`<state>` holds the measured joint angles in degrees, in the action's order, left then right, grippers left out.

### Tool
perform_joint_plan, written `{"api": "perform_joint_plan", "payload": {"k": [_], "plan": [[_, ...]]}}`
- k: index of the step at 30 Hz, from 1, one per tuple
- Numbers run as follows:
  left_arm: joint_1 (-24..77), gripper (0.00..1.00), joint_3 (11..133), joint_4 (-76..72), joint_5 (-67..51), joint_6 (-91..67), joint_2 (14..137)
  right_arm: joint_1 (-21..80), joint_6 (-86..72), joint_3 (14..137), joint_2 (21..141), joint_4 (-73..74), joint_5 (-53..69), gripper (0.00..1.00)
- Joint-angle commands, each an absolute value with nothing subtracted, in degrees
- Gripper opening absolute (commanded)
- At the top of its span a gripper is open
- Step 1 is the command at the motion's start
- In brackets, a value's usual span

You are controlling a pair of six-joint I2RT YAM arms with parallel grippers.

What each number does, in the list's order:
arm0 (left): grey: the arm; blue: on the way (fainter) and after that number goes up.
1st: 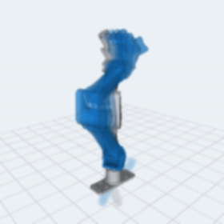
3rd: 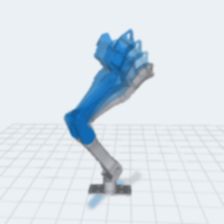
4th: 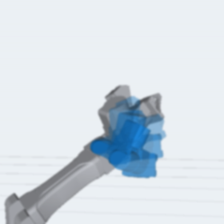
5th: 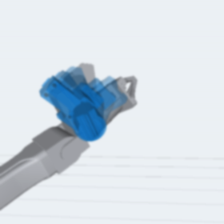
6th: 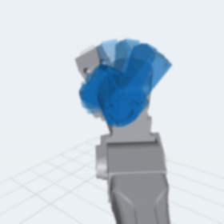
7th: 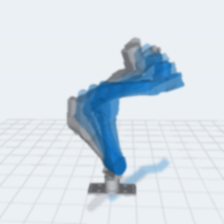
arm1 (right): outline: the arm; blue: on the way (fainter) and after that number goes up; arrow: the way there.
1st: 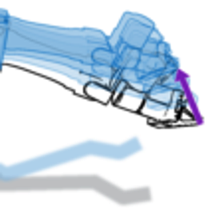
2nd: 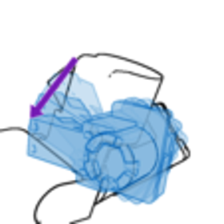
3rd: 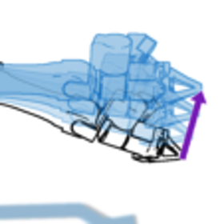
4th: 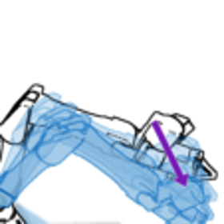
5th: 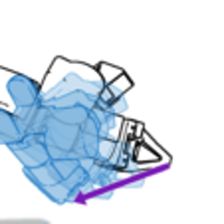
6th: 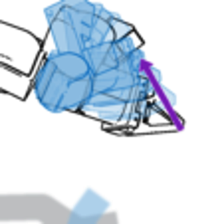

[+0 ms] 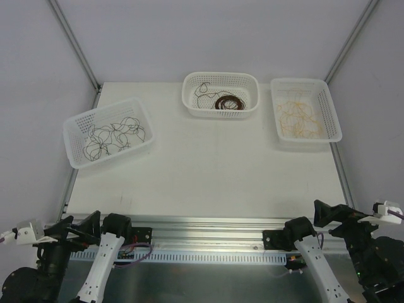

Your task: Untangle the cables

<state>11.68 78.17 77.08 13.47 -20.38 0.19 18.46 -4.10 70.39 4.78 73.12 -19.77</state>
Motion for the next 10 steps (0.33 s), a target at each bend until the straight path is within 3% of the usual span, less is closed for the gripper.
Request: {"api": "perform_joint_plan", "payload": {"k": [1, 10], "plan": [[12.13, 0.99, 77.26, 82.79, 11.43, -22.67, -7.21, 18.28, -4.83, 69.7, 4.57, 74.18, -18.19, 0.97], [12.13, 0.99, 74.36, 82.71, 9.76, -25.31, -7.38, 18.28, -4.31, 69.69, 4.48, 74.88, -17.05, 0.97]]}}
